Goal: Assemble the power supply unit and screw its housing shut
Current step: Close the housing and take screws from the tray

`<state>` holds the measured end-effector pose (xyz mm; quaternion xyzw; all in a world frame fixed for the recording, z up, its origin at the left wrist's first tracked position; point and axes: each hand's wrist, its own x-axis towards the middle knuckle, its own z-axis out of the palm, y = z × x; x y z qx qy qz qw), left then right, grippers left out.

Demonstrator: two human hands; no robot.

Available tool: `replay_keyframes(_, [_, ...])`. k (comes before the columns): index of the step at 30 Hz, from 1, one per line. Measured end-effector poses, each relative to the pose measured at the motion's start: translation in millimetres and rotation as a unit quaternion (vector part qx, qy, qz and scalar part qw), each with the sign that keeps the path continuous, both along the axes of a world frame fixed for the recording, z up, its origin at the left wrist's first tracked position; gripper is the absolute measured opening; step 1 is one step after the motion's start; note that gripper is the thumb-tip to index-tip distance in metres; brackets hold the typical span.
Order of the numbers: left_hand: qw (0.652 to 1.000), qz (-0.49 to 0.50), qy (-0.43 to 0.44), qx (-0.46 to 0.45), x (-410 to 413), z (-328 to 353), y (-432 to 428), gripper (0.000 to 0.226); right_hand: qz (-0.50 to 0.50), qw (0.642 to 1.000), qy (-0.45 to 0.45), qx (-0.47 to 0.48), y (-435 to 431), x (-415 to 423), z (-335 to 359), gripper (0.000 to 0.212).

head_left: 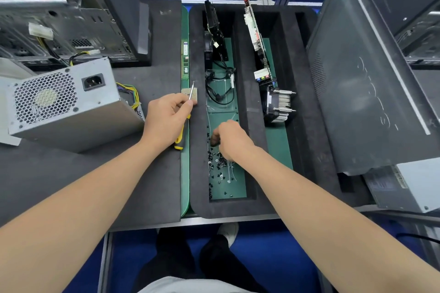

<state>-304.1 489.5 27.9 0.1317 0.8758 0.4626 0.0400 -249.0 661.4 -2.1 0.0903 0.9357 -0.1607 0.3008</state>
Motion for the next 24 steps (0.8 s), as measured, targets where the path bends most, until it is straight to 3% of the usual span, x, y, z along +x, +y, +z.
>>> replay_keyframes(4, [1.000,0.002,0.004,-0.002,-0.1,-0.1,-0.5,0.039,0.027,0.999,-0.027,-0.024,-0.6,2.0,1.4,0.043])
replay_keyframes(8, [1.000,0.001,0.008,-0.006,-0.8,-0.7,-0.8,0.037,0.005,1.000,0.006,0.024,-0.9,4.5,-5.0,0.037])
replay_keyframes(13, [1.000,-0.001,0.012,-0.004,-1.4,-2.3,-1.3,0.038,-0.010,0.999,0.039,0.020,-0.5,6.5,-5.3,0.034])
replay_keyframes(24, [1.000,-0.005,0.018,-0.001,-1.2,-2.4,-1.1,0.029,0.027,0.999,0.037,0.022,-8.7,17.4,-8.0,0.006])
